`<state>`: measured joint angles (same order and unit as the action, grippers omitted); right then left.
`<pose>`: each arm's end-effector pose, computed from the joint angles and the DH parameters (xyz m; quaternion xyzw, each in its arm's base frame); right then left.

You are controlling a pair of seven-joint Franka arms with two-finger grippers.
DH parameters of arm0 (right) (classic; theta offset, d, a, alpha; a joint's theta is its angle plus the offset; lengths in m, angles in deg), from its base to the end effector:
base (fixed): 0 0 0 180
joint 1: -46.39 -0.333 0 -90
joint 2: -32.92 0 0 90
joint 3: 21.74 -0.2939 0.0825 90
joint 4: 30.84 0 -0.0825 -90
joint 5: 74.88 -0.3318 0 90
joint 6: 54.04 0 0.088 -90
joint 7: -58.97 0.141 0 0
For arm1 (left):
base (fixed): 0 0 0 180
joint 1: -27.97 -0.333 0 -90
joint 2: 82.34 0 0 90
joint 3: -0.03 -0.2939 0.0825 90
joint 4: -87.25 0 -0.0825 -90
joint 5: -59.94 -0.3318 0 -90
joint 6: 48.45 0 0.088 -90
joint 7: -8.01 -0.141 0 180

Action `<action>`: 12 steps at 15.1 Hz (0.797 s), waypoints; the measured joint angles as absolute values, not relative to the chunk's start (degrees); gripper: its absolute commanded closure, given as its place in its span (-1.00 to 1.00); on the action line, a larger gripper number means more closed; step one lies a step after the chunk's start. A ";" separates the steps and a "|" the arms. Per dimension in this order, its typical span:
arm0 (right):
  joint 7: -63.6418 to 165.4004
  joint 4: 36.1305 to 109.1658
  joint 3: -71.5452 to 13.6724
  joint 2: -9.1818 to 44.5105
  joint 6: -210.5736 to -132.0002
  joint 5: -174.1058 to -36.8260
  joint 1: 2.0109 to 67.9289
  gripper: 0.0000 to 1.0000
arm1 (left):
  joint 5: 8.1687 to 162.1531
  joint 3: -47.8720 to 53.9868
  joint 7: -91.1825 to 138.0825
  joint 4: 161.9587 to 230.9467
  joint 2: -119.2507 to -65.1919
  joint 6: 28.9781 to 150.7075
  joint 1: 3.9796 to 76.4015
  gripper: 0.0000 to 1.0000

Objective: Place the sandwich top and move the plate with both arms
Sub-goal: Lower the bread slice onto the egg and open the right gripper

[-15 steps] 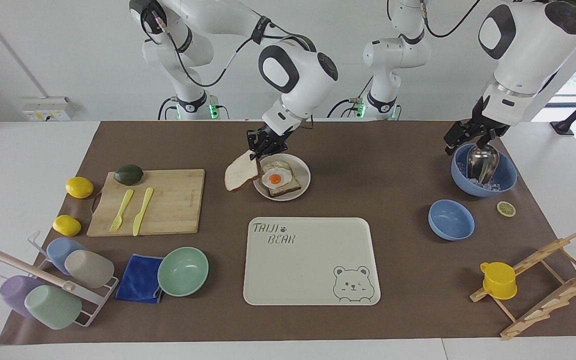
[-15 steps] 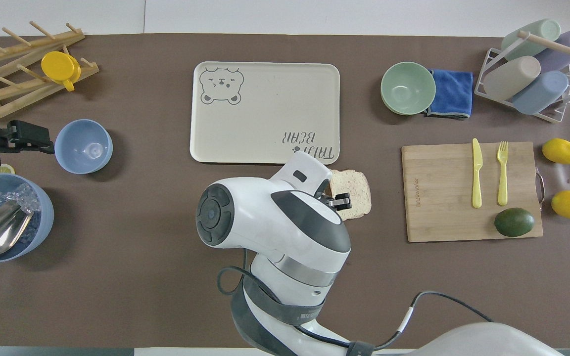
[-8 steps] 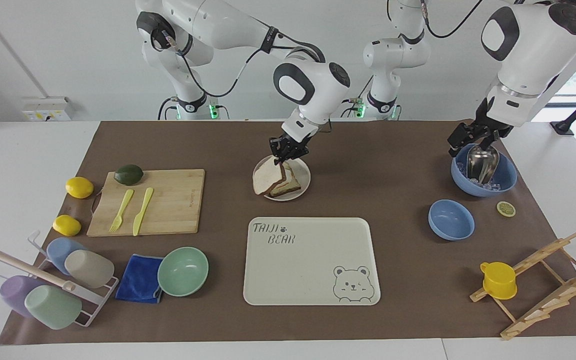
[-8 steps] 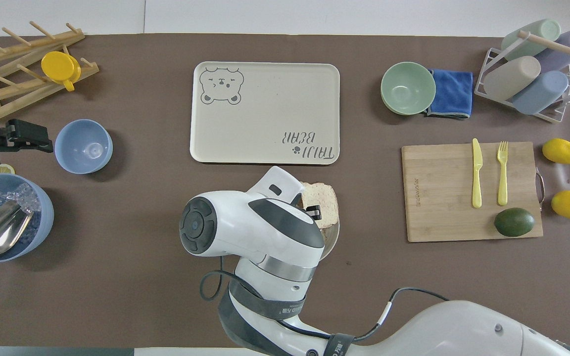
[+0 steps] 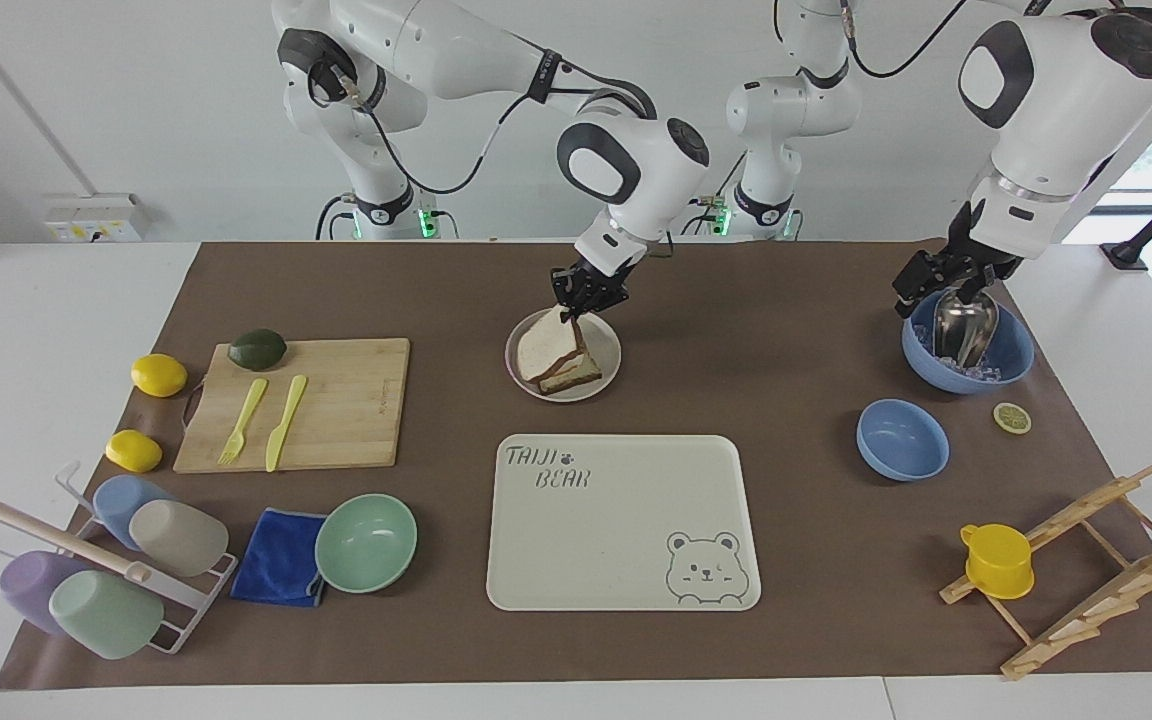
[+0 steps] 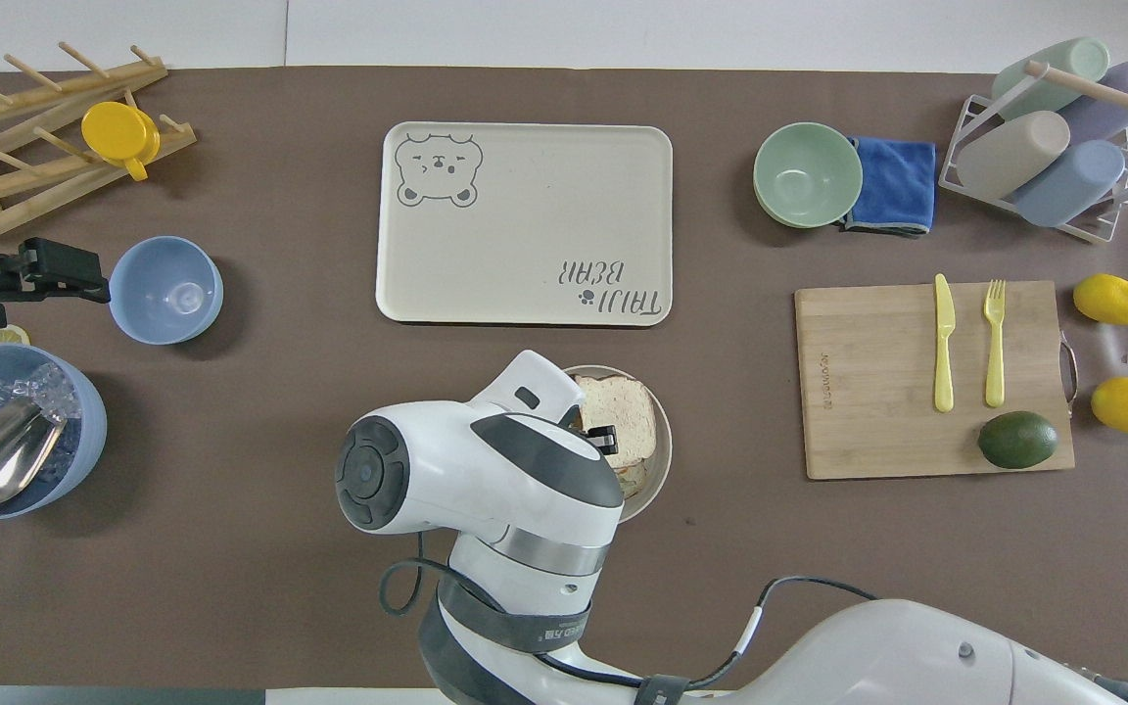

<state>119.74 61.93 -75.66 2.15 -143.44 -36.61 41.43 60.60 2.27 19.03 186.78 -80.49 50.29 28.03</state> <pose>0.4067 0.3881 0.3567 0.9773 0.0470 0.0103 0.2061 0.5029 -0.0219 0.5275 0.9970 0.0768 0.0086 0.0061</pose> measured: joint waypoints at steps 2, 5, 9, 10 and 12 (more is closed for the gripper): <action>121.77 63.13 -75.90 1.80 -145.34 -36.62 41.39 1.00 | 60.60 2.27 19.03 186.84 -80.44 50.34 28.03 -1.00; 123.91 65.06 -75.93 1.57 -148.08 -36.64 41.40 0.68 | 60.60 2.27 19.03 187.00 -80.32 50.44 28.03 -1.00; 124.79 65.97 -75.92 1.56 -152.53 -36.67 41.71 -0.15 | 60.60 2.27 19.03 187.22 -80.18 50.60 28.03 -1.00; 124.93 66.37 -75.91 1.56 -153.97 -36.67 41.75 -0.20 | 60.60 2.27 19.03 187.25 -80.16 50.63 28.03 -1.00; 125.31 67.08 -75.79 1.57 -156.74 -37.18 41.77 -0.36 | 60.60 2.27 19.03 187.29 -80.15 50.64 28.03 -1.00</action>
